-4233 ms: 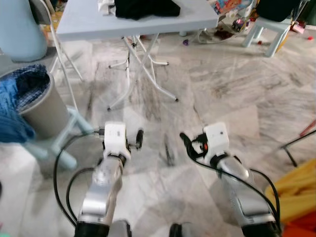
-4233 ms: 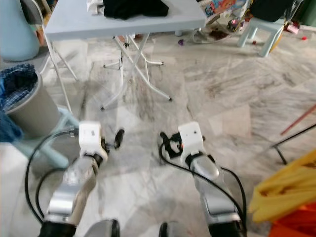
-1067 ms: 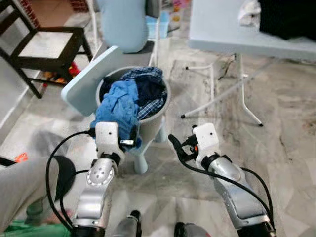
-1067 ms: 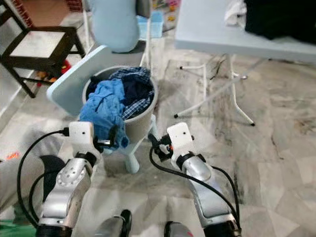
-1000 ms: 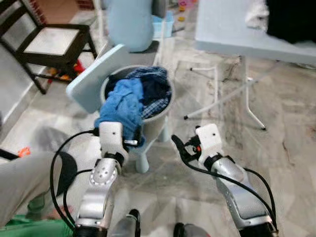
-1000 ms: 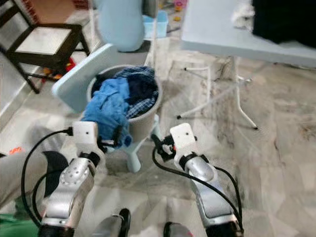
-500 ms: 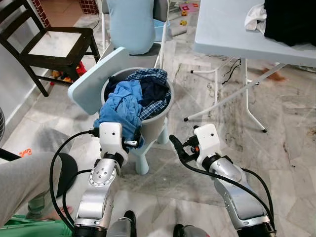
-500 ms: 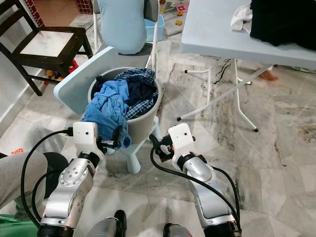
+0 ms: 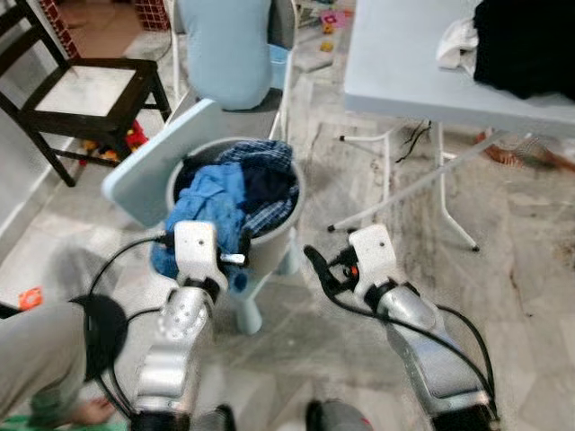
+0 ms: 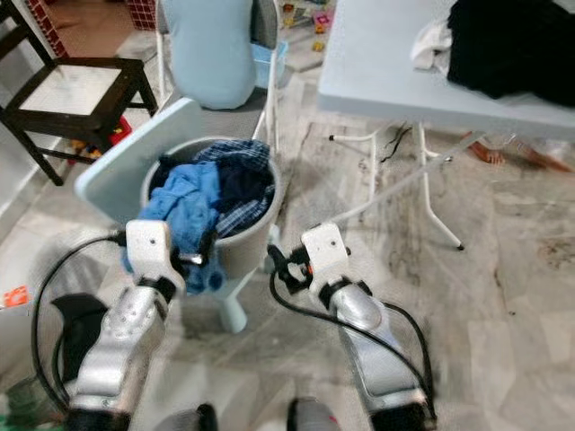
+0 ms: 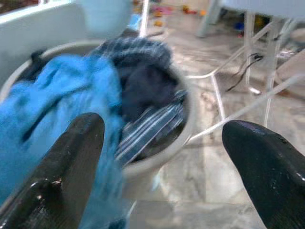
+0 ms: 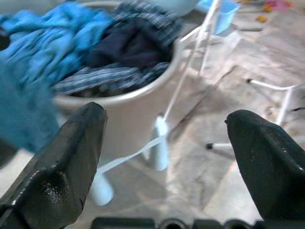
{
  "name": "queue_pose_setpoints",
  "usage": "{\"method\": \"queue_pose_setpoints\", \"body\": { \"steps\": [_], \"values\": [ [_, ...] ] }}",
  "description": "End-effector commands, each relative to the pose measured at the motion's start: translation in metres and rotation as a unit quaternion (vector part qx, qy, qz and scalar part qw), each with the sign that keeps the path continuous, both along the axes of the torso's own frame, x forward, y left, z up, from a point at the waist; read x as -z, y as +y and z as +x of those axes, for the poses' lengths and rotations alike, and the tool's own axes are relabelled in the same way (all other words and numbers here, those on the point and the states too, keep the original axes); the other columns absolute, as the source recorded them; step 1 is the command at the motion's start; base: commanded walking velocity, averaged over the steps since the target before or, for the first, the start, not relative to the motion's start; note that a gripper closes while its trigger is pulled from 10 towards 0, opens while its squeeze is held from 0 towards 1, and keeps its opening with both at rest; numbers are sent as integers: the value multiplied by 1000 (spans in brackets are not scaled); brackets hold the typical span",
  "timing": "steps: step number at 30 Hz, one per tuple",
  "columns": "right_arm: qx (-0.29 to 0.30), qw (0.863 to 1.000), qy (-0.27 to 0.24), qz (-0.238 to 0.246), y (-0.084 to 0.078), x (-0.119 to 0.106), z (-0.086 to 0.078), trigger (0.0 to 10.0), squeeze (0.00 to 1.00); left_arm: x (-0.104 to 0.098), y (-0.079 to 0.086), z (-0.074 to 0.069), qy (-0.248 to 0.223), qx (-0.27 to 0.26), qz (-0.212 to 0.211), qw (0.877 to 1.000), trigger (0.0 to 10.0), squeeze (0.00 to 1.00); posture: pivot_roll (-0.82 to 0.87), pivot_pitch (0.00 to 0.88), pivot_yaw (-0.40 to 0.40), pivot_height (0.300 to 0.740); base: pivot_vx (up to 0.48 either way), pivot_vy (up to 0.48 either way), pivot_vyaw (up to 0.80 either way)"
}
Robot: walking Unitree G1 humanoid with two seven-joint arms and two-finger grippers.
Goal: Hang hanger
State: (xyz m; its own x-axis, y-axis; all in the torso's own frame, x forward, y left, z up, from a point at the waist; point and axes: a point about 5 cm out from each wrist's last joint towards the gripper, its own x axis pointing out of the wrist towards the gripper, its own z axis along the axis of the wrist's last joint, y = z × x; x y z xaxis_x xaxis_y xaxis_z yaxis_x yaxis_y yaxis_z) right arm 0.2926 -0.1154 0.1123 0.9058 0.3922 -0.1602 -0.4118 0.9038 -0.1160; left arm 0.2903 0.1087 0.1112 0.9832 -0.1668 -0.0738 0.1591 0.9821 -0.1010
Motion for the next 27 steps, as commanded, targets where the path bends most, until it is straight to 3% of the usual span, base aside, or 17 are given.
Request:
{"method": "queue_pose_setpoints", "body": {
  "steps": [1, 3, 10, 13, 18, 24, 27],
  "values": [
    [-14, 1000, -2, 7, 8, -2, -1, 10000, 0, 0, 9, -1, 0, -11, 6, 1000, 10000, 0, -24, 236, -48, 740, 356, 0, 0],
    [-14, 1000, -1, 6, 8, -1, -2, 10000, 0, 1, 9, -2, 4, -18, 6, 1000, 10000, 0, -20, 240, -48, 740, 0, 0, 0],
    [-15, 1000, 2, 4, 7, 0, -3, 10000, 0, 12, 17, -6, 22, -9, 129, 991, 10000, 0, -18, 245, -47, 740, 0, 0, 0],
    [-16, 1000, 2, 4, 7, 0, -4, 10000, 0, 21, 26, -13, 66, 1, 151, 986, 10000, 0, -13, 249, -44, 740, 0, 0, 0],
    [-16, 1000, 3, 1, 6, 1, -3, 10000, 0, 23, 38, -32, 90, 26, 196, 976, 10000, 0, 8, 251, -36, 740, 0, 0, 0],
    [-19, 1000, 5, -2, 6, 2, -2, 10000, 0, 38, 58, -67, 134, 32, 237, 962, 10000, 0, 35, 257, -33, 740, 0, 0, 0],
    [-20, 1000, 4, 0, 8, 2, -2, 10000, 0, 43, 61, -72, 150, 36, 240, 958, 10000, 0, 38, 260, -36, 740, 0, 0, 0]
  ]
}}
